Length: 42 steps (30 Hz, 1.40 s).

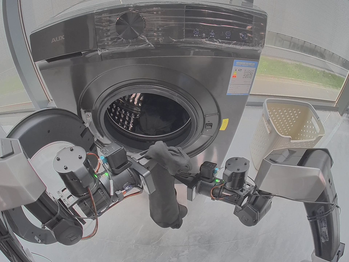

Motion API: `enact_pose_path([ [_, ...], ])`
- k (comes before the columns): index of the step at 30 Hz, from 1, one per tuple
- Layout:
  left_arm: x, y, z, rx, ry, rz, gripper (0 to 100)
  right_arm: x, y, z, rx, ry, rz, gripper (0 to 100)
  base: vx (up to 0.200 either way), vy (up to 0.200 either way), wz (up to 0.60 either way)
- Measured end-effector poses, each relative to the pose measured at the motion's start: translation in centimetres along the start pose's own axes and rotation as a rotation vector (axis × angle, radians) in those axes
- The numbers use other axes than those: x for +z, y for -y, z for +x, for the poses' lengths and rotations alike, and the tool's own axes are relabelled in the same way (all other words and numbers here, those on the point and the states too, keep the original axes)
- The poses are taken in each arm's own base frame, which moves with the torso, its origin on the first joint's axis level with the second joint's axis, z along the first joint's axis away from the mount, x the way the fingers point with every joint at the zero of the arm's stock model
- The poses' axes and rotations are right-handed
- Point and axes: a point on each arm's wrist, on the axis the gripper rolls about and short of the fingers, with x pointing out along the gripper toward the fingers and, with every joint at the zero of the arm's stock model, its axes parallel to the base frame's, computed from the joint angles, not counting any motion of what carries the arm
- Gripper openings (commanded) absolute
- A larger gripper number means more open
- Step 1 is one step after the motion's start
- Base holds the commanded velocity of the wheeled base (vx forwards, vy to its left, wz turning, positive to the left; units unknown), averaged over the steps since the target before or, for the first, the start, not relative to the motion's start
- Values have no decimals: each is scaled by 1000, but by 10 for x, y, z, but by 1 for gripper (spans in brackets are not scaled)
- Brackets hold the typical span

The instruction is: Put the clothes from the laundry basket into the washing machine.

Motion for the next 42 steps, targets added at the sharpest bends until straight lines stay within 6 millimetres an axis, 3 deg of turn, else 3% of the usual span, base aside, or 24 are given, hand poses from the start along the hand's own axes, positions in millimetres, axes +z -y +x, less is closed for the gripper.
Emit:
enact_pose_path([
  [7,2,-1,0,6,10,-7,0,25,-11,-23,-23,-1,1,0,0,0,0],
  [15,11,0,-5,11,36,-18,0,56,-34,-75,-99,-17,10,0,0,0,0],
  [21,20,3,-14,5,57,-27,0,64,-43,-101,-188,-22,18,0,0,0,0],
  [28,27,9,-18,-16,81,-28,0,47,-37,-95,-208,-50,27,0,0,0,0],
  [36,28,15,-18,-45,82,-33,0,13,-23,-64,-212,-84,36,0,0,0,0],
  [37,28,15,-18,-48,83,-33,0,10,-22,-62,-213,-86,37,100,0,0,0],
  [42,28,17,-18,-56,83,-31,0,0,-17,-51,-215,-93,38,100,0,0,0],
])
